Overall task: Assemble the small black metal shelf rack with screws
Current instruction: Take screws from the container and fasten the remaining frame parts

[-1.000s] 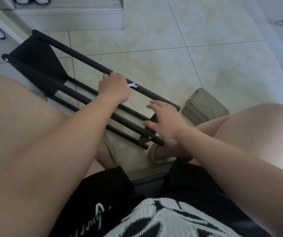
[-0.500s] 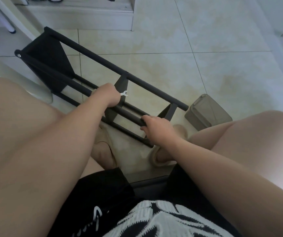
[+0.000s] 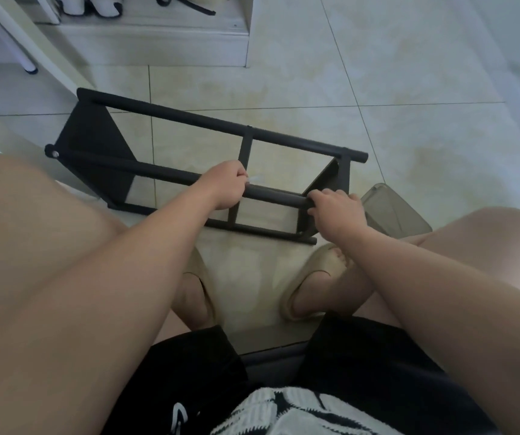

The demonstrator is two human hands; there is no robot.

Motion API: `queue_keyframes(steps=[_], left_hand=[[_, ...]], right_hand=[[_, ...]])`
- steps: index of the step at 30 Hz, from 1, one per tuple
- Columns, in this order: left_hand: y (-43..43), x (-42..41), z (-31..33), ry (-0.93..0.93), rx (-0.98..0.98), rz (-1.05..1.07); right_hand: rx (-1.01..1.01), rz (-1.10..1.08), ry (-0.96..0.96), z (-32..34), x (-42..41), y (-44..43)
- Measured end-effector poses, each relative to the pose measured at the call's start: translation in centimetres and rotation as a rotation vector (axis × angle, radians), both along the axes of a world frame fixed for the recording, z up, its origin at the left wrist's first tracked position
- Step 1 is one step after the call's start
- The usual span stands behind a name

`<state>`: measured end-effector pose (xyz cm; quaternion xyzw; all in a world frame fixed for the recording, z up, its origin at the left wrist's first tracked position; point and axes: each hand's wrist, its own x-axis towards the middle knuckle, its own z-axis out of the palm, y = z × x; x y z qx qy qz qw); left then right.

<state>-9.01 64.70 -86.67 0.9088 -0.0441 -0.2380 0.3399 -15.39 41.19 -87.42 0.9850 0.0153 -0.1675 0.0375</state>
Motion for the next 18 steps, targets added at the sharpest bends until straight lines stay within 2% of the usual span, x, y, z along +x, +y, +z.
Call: queue_keyframes(steps=[3, 8, 11, 16, 18], left_hand=[[-0.1, 0.4, -0.6, -0.046, -0.006, 0.062], [0.8, 0.9, -2.0, -0.1, 0.161, 0.196], [0.2, 0.9, -2.8, -0.098, 0.208, 0.196], [-1.4, 0.2, -4.0, -0.128, 0.204, 0.182], [-1.5, 0.1, -4.1, -0.121, 0.191, 0.187]], right_hand=[[-0.039, -0.058, 0.008, 0.3, 1.9, -1.9], [-0.108, -0.198, 0.045, 0.8, 3.9, -4.5], [-0.169, -0.212, 0.064, 0.5, 3.9, -4.6], [0.104, 0.015, 0.085, -0.8, 2.4, -1.4], [0.136, 0.021, 0.049, -1.1, 1.9, -0.4]])
